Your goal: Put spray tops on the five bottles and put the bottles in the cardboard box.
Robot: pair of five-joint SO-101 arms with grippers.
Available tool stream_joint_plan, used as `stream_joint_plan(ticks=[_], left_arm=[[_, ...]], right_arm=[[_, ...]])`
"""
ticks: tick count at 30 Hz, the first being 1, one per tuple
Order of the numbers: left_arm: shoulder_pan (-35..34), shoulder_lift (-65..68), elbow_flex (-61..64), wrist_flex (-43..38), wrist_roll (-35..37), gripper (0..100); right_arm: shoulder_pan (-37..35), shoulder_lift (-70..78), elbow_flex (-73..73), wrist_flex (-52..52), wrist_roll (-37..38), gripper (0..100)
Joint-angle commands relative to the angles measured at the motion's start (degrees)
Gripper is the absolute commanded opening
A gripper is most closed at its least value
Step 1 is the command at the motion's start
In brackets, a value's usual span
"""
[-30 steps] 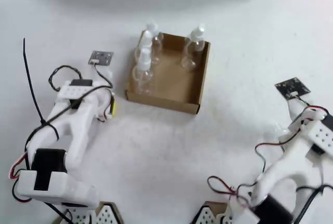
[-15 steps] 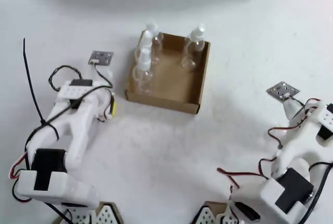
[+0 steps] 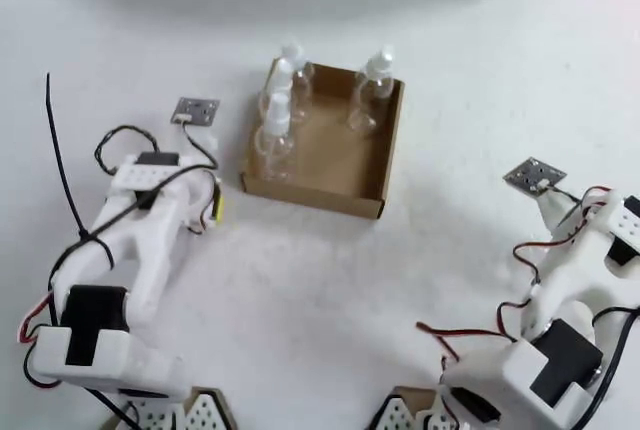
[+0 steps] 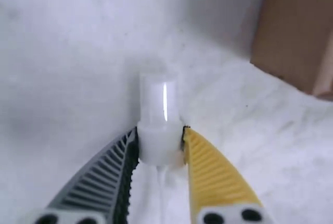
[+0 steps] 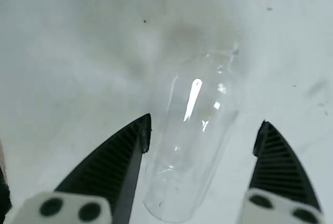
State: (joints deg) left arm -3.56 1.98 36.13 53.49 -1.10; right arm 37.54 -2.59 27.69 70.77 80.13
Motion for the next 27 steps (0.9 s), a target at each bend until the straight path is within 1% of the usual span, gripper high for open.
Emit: stream_joint_plan(ticks=[1,6,11,15,22,27], left_arm=[[0.75,-0.66,-3.25,-1.58,-0.79,2],[0.66,-0.66,-3.25,-1.58,-0.79,2],[0.66,-0.66,-3.25,-1.58,-0.79,2],[0.66,-0.66,-3.25,-1.58,-0.79,2],[0.66,-0.66,-3.34,-1.58,-0.79,2],[0.66,-0.66,-3.34,-1.58,-0.79,2]], right_arm=[[-1.01,-0.13,-2.02,0.22,0.79,27.7],[-0.57,-0.13,-2.02,0.4,5.71,27.6],[-0.84,0.04,-1.93,0.31,5.8,27.6],[-1.54,3.03,-2.37,0.04,5.89,27.6],[-1.27,5.67,-2.46,-2.95,5.89,27.6],[-0.84,5.76,-5.36,-2.95,5.89,27.7]])
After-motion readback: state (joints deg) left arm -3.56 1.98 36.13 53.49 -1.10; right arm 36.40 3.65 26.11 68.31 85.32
